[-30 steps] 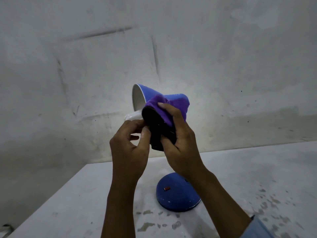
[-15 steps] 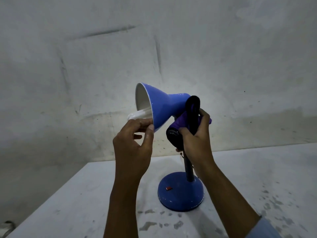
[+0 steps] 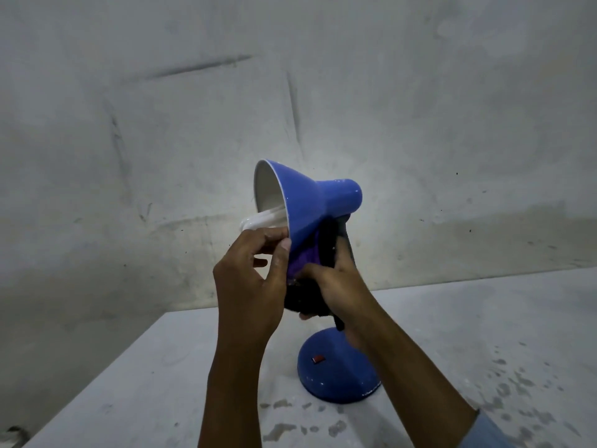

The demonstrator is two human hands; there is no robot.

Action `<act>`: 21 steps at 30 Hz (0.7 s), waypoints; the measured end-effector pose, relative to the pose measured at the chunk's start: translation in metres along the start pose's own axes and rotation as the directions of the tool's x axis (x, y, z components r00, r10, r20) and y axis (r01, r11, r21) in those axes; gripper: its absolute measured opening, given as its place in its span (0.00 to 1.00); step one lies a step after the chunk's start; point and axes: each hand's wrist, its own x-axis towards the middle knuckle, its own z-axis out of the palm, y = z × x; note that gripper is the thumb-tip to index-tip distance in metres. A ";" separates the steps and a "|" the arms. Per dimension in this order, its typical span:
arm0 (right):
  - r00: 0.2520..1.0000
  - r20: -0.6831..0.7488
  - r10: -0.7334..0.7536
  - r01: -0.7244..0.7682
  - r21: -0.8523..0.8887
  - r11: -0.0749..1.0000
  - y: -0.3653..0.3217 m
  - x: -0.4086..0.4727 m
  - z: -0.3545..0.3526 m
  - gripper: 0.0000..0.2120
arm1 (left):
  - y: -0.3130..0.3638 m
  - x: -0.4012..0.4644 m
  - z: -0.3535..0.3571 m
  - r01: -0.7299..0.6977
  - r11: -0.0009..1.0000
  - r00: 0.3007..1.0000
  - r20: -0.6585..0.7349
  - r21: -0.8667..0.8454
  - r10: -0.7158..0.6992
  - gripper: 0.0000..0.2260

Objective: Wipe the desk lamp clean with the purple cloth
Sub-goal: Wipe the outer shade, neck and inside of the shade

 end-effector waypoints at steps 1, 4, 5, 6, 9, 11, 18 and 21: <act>0.997 -0.063 -0.036 0.038 0.024 0.999 -0.003 0.001 -0.005 0.26 | 0.000 0.000 0.000 -0.003 1.000 1.000 -0.003 -0.001 0.003 0.06; 0.982 -0.163 -0.094 0.109 0.087 0.990 -0.014 0.001 -0.019 0.20 | 0.002 0.000 0.001 -0.006 1.000 1.000 -0.012 -0.005 0.006 0.07; 0.983 -0.159 -0.092 0.107 0.084 0.991 -0.016 0.000 -0.021 0.20 | 0.003 0.000 0.002 -0.007 1.000 1.000 -0.010 -0.007 0.007 0.07; 0.986 -0.147 -0.083 0.094 0.073 0.993 -0.016 0.000 -0.021 0.19 | 0.004 0.000 0.003 -0.010 1.000 1.000 -0.007 -0.007 0.010 0.07; 0.997 -0.059 -0.039 0.042 0.042 0.998 -0.011 -0.001 -0.013 0.21 | 0.004 0.000 0.003 -0.009 1.000 1.000 0.001 -0.014 0.009 0.07; 0.999 0.037 0.012 -0.012 0.006 1.000 -0.007 -0.001 -0.009 0.19 | 0.004 0.001 0.003 -0.006 1.000 1.000 0.004 -0.013 0.006 0.07; 0.984 0.165 0.073 -0.064 -0.063 0.996 -0.008 0.001 -0.020 0.10 | 0.015 -0.002 0.011 -0.041 0.999 0.999 -0.006 -0.013 0.040 0.08; 0.986 0.166 -0.002 0.023 -0.127 0.992 -0.018 -0.001 -0.037 0.14 | 0.032 -0.005 0.023 -0.090 0.996 0.995 -0.044 0.004 0.090 0.09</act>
